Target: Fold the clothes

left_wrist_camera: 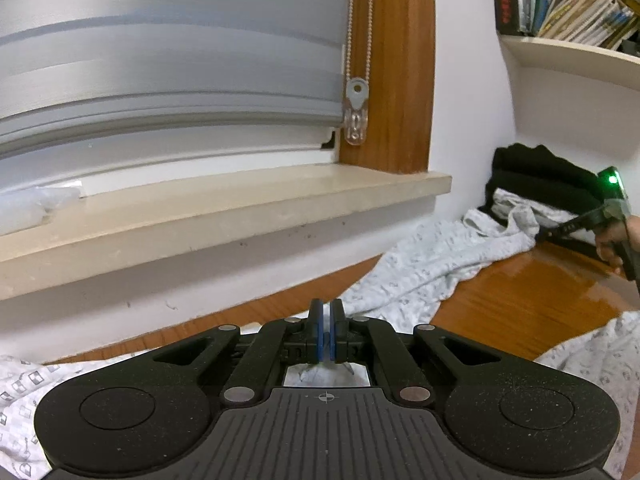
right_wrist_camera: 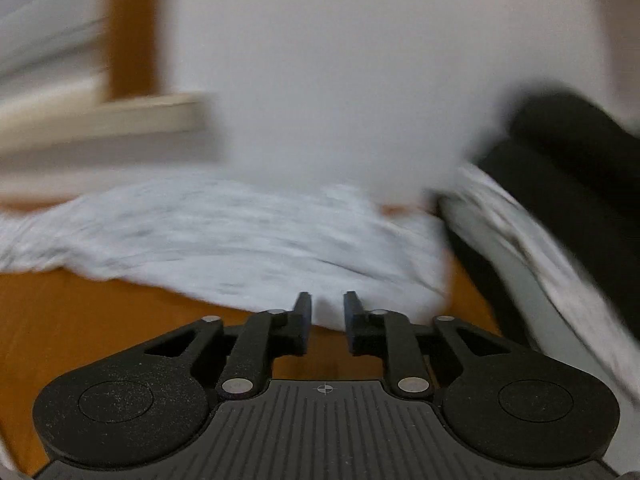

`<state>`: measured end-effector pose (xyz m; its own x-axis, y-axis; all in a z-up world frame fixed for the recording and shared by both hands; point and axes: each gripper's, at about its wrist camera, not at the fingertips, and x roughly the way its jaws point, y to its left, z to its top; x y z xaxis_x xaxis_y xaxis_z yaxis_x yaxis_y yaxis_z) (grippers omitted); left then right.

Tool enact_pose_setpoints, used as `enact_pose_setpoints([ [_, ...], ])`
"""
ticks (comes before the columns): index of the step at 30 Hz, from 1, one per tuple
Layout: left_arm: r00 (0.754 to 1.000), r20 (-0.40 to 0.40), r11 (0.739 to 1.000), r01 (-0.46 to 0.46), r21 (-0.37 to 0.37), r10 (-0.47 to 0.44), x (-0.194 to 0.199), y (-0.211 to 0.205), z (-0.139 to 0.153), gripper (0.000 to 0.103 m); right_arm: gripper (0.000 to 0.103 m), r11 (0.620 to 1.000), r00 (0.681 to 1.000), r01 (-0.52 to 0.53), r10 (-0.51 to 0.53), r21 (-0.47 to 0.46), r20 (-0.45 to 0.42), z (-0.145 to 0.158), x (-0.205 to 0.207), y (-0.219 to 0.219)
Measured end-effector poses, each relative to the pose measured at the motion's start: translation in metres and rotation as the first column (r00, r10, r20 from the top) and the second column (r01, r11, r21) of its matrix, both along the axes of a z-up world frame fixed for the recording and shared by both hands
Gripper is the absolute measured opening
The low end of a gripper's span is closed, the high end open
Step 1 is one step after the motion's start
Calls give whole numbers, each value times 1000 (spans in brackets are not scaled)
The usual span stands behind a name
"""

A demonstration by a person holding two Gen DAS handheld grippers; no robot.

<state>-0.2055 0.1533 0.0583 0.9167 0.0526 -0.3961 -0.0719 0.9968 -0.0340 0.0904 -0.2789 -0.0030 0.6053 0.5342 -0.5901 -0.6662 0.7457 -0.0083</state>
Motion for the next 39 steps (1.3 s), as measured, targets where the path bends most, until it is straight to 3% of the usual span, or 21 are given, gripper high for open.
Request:
enact_pose_setpoints([
  [3,999,-42,998,-11,57,13,4,-5,-6,3,32,995,995,72,-67,67,-70,-10,21,-15],
  [5,997,-70,997,-4,80,10,7,-8,-11,4,39,991,994,83,-76,103,-72,-12,25,-15],
  [7,996,-94,995,-2,104,12,9,-11,-15,4,46,992,997,70,-66,102,-38,-14,26,-6],
  [10,993,-120,994,-3,109,16,12,-10,-20,4,56,997,995,75,-76,13,62,-16,28,18],
  [14,990,-141,996,-11,94,24,14,-6,-23,4,70,990,977,121,-105,-75,186,-12,37,31],
  [16,989,-146,996,-9,90,22,15,-4,-24,5,72,987,969,137,-115,-88,218,-10,44,30],
  [18,988,-156,996,-8,94,23,17,-5,-24,6,67,990,977,116,-98,-83,192,-9,51,27],
  [19,987,-161,995,-7,96,23,17,-5,-24,6,60,994,985,84,-73,-69,156,-8,54,25],
  [20,986,-164,995,-8,96,24,18,-5,-25,6,32,997,992,49,-43,-53,119,-7,56,23],
  [21,986,-165,996,-9,92,24,18,-4,-25,6,13,999,995,28,-24,-40,94,-5,57,22],
  [22,986,-166,996,-11,89,25,18,-3,-25,7,10,1000,995,14,-12,-23,98,1,55,19],
  [24,985,-168,996,-14,85,28,18,-2,-25,7,7,1000,993,-8,5,29,122,20,49,11],
  [26,985,-168,996,-12,86,26,17,-2,-25,7,7,986,989,43,-65,160,136,52,44,-11],
  [27,986,-166,996,-11,87,25,17,-2,-25,7,7,963,981,97,-135,252,137,72,42,-28],
  [29,987,-160,996,7,84,6,16,-3,-25,7,7,882,963,223,-266,416,48,98,50,-66],
  [33,988,-153,994,39,99,-23,14,-8,-25,7,7,906,944,306,-329,292,33,106,54,-80],
  [39,989,-144,995,54,86,-41,12,-9,-24,7,8,922,959,266,-283,281,20,103,43,-70],
])
